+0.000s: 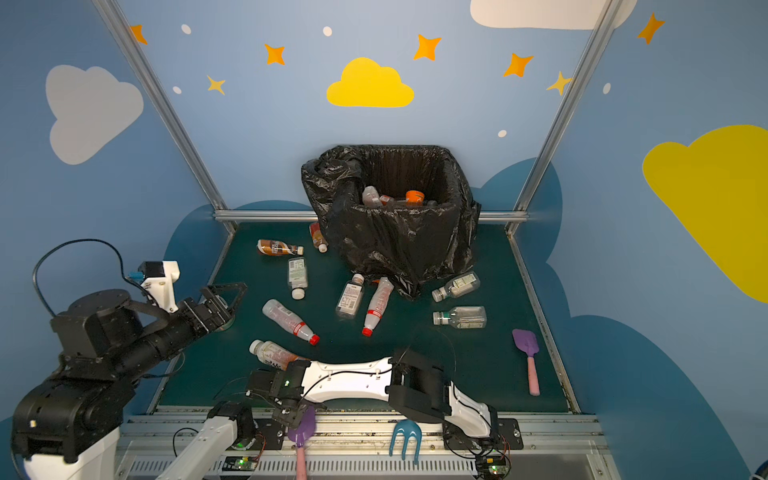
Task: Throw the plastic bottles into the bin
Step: 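Grasp the green lime-label bottle beside the purple scoop with the right gripper, then carry the lime-label bottle with the right gripper over the bin and release it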
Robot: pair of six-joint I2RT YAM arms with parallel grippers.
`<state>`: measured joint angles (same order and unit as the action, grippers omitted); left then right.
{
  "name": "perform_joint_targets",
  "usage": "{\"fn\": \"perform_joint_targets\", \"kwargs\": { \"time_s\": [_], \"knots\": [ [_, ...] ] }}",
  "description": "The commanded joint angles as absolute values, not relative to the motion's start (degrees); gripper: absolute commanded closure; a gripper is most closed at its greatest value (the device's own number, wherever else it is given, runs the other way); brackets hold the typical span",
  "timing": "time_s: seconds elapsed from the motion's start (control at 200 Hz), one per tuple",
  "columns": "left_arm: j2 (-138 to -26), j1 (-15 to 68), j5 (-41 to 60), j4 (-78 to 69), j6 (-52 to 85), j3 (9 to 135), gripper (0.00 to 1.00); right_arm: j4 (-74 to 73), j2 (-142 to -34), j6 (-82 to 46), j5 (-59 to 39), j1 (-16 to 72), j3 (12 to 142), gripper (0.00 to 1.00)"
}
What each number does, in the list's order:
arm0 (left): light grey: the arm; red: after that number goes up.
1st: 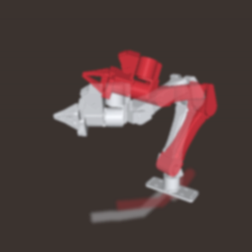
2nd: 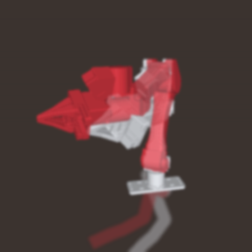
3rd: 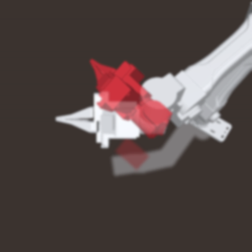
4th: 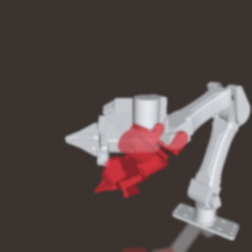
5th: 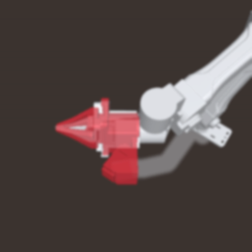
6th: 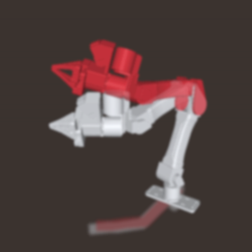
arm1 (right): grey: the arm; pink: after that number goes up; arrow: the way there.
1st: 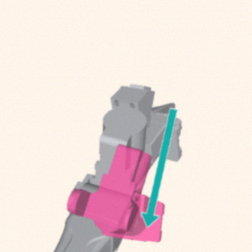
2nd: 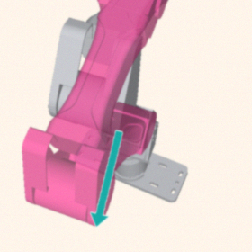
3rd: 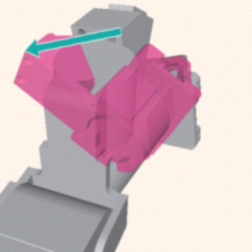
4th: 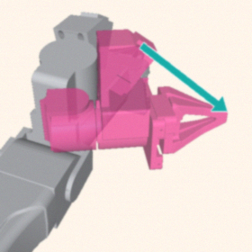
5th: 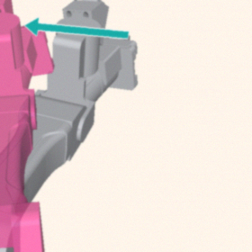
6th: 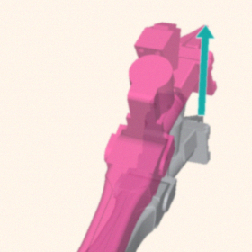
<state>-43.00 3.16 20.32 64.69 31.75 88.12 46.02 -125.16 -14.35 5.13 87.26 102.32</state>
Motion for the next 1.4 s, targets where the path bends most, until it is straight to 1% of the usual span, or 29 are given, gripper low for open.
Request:
{"fn": "perform_joint_targets", "kwargs": {
  "time_s": [0.0, 0.26, 0.526, 0.656, 0.756, 0.846, 0.931, 0.966, 1.116, 1.397],
  "knots": [
    [-42.9, 3.2, 20.9, 65.1, 30.6, 87.8, 0.02, 46.6, -126.2, -14.5, 4.9, 86.1, 103.4, 0.3],
    [-43.1, 3.2, 20.5, 65.1, 29.8, 87.6, 0.01, 45.9, -127.9, -14.1, 3.7, 84.8, 104.3, 0.35],
    [-43.2, 3.2, 19.7, 65.0, 29.5, 87.2, 0.01, 46.2, -129.1, -12.8, 1.4, 84.2, 106.1, 0.45],
    [-43.0, 3.2, 19.3, 64.8, 29.5, 86.8, 0.01, 45.9, -129.0, -12.4, 0.0, 84.1, 105.8, 0.58],
    [-42.9, 3.2, 19.1, 64.6, 29.5, 86.4, 0.01, 46.3, -128.9, -12.0, -0.6, 84.0, 105.8, 0.65],
    [-42.7, 3.2, 18.8, 64.3, 29.6, 86.2, 0.01, 46.2, -128.4, -11.9, -0.6, 83.8, 105.3, 0.73],
    [-42.9, 3.2, 18.6, 64.0, 29.7, 86.1, 0.01, 46.0, -126.9, -12.1, 0.1, 83.7, 104.2, 0.82],
    [-43.0, 3.2, 18.7, 63.8, 29.7, 86.1, 0.01, 45.8, -126.1, -12.2, 0.3, 83.5, 103.7, 0.85],
    [-43.2, 3.2, 18.4, 63.2, 29.6, 85.9, 0.01, 44.8, -120.9, -12.5, 1.1, 83.2, 100.7, 0.88],
    [-44.0, 3.2, 17.9, 62.1, 29.7, 85.9, 0.01, 44.7, -110.0, -14.6, 3.1, 83.2, 95.2, 0.87]
  ]
}}
